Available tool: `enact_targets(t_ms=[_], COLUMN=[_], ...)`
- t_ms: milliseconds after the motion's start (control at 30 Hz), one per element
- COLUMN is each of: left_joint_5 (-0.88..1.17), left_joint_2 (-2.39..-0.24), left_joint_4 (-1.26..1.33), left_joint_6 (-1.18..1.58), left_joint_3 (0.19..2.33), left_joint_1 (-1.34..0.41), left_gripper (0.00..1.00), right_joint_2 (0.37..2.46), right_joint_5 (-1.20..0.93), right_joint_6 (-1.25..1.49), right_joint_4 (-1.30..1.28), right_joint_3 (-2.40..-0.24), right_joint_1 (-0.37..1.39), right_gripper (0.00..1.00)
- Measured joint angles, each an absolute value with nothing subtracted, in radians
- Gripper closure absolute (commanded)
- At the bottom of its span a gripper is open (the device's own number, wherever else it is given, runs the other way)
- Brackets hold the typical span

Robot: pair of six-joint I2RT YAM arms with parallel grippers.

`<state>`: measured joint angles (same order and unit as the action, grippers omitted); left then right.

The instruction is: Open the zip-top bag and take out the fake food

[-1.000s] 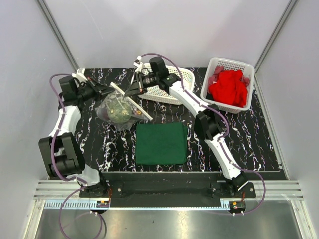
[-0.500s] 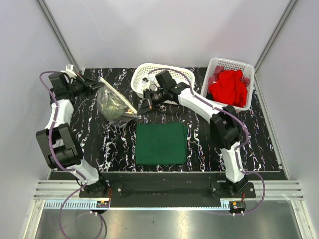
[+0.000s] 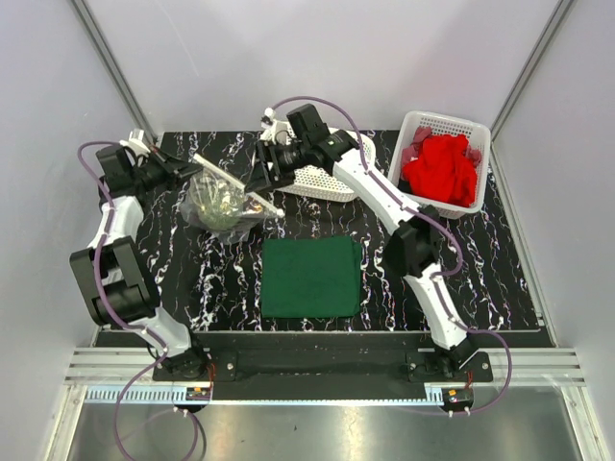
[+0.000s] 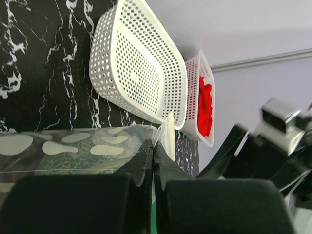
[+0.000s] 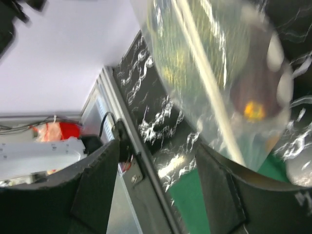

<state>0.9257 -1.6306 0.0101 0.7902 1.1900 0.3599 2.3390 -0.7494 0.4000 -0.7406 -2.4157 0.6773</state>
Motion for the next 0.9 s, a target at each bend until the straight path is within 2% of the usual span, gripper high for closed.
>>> enact_targets(t_ms=[67, 167, 300, 333, 367, 467, 733, 867, 900], left_joint_5=[0.94, 0.972, 1.031, 1.049, 1.068, 1.106, 1.142, 1.145, 1.144], left_joint_2=[-1.615, -1.591, -1.575, -1.575, -1.575, -1.575, -1.575, -1.575, -1.575], left_joint_4=[0.023, 0.06, 0.162, 0.198, 0.243, 0.345, 0.422, 0.418, 0.414], left_joint_6=[0.789, 0.786, 0.801, 0.816, 0.839, 0.894, 0.936, 0.935, 0.934], left_joint_3=[1.161, 1.131, 1.095, 1.085, 1.071, 1.047, 1.039, 1.039, 1.039], left_joint_1=[0.359, 0.355, 0.344, 0.34, 0.337, 0.328, 0.308, 0.305, 0.304], left_gripper=[1.0, 1.0, 1.0, 1.0, 1.0, 1.0, 1.0, 1.0, 1.0], right_joint_2=[2.413, 2.444, 2.463, 2.469, 2.474, 2.48, 2.504, 2.514, 2.517], right_joint_5=[-0.719, -0.698, -0.705, -0.712, -0.722, -0.741, -0.798, -0.818, -0.824], right_joint_6=[0.393, 0.395, 0.408, 0.412, 0.413, 0.415, 0.416, 0.416, 0.416], right_joint_4=[-0.794, -0.827, -0.833, -0.83, -0.827, -0.82, -0.786, -0.775, -0.772], right_joint_3=[-2.584, -2.643, -2.643, -2.643, -2.638, -2.613, -2.603, -2.603, -2.603], right_joint_1=[0.673, 0.662, 0.643, 0.64, 0.638, 0.639, 0.643, 0.65, 0.653], right_gripper=[0.28, 0.32, 0.41, 0.45, 0.53, 0.61, 0.73, 0.81, 0.85])
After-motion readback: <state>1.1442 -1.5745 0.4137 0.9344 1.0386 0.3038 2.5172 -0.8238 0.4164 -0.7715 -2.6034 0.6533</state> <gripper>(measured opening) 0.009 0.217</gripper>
